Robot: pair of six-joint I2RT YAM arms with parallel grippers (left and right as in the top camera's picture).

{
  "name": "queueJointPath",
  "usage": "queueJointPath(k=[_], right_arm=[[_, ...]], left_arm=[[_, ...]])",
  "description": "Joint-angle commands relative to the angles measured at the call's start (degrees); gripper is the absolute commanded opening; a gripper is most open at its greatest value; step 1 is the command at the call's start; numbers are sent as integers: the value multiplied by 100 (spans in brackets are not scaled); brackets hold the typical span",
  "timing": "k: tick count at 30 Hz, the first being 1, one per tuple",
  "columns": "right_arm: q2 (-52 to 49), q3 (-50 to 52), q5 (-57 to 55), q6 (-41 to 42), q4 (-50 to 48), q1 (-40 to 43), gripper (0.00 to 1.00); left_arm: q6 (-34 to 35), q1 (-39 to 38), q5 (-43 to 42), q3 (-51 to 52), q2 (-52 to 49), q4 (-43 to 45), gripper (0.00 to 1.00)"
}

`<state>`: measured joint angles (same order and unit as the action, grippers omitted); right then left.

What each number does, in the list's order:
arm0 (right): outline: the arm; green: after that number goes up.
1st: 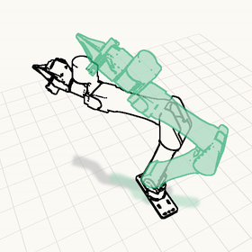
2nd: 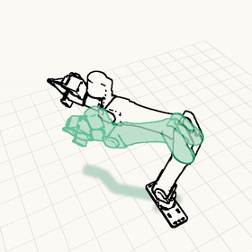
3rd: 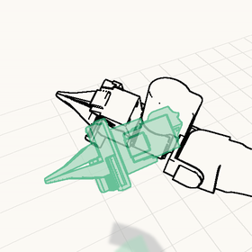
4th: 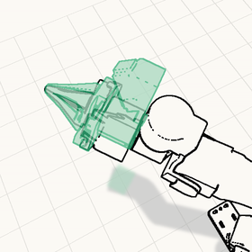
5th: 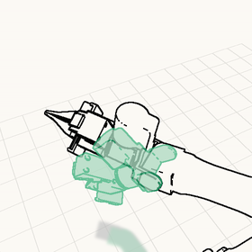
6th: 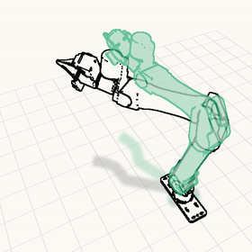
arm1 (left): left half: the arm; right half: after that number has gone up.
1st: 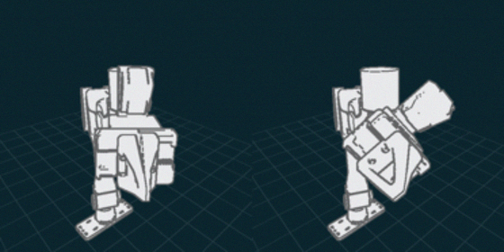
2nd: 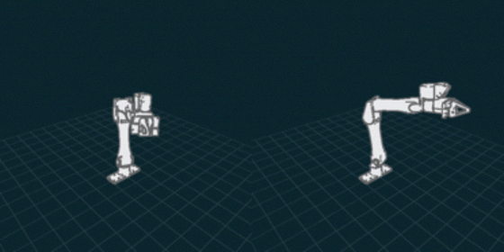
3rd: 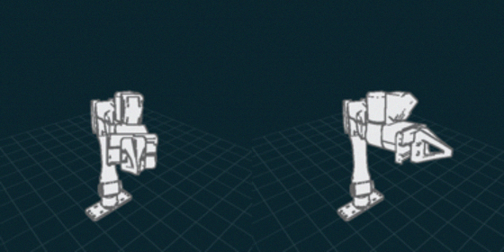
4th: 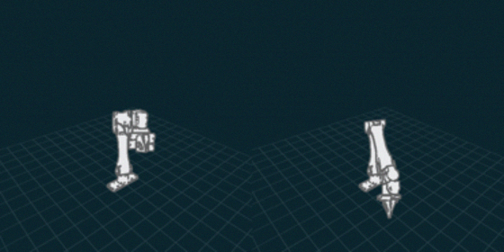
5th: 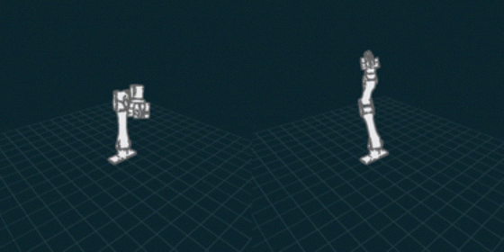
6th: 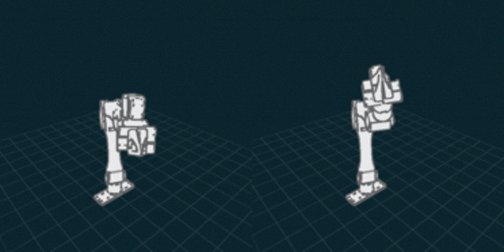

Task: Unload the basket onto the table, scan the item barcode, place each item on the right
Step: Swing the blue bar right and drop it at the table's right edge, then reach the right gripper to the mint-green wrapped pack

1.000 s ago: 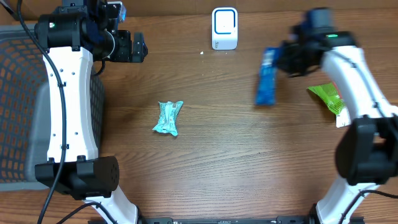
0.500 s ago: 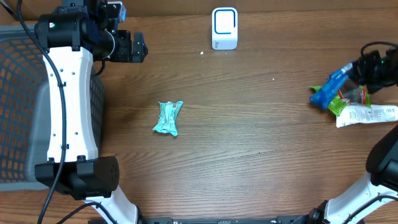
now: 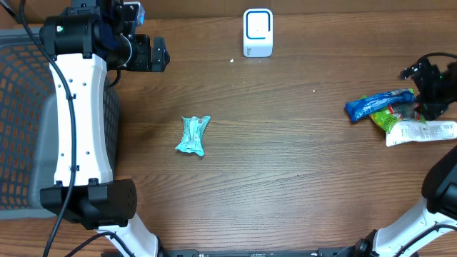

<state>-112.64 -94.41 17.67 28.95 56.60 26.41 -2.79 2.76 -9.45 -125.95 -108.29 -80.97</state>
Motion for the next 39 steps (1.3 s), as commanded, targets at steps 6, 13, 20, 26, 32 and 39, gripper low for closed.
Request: queueJointPath(k=[6, 13, 20, 26, 32, 39], right_arm=[[704, -584, 1187, -951, 81, -938, 100], [651, -304, 1215, -1132, 66, -2645, 100], [470, 142, 1220, -431, -509, -4389, 100], [184, 402, 704, 424, -1106, -5469, 93], [-345, 511, 669, 929, -1663, -6297, 81], [-925, 511, 361, 1384, -2090, -6983, 66]], left_arm=[[20, 22, -66, 22, -26, 20, 100], [20, 20, -66, 22, -26, 20, 100], [20, 22, -66, 22, -26, 20, 100], [20, 15, -66, 22, -26, 20, 100], [20, 15, -68, 22, -26, 20, 100], [20, 15, -66, 22, -26, 20, 100]])
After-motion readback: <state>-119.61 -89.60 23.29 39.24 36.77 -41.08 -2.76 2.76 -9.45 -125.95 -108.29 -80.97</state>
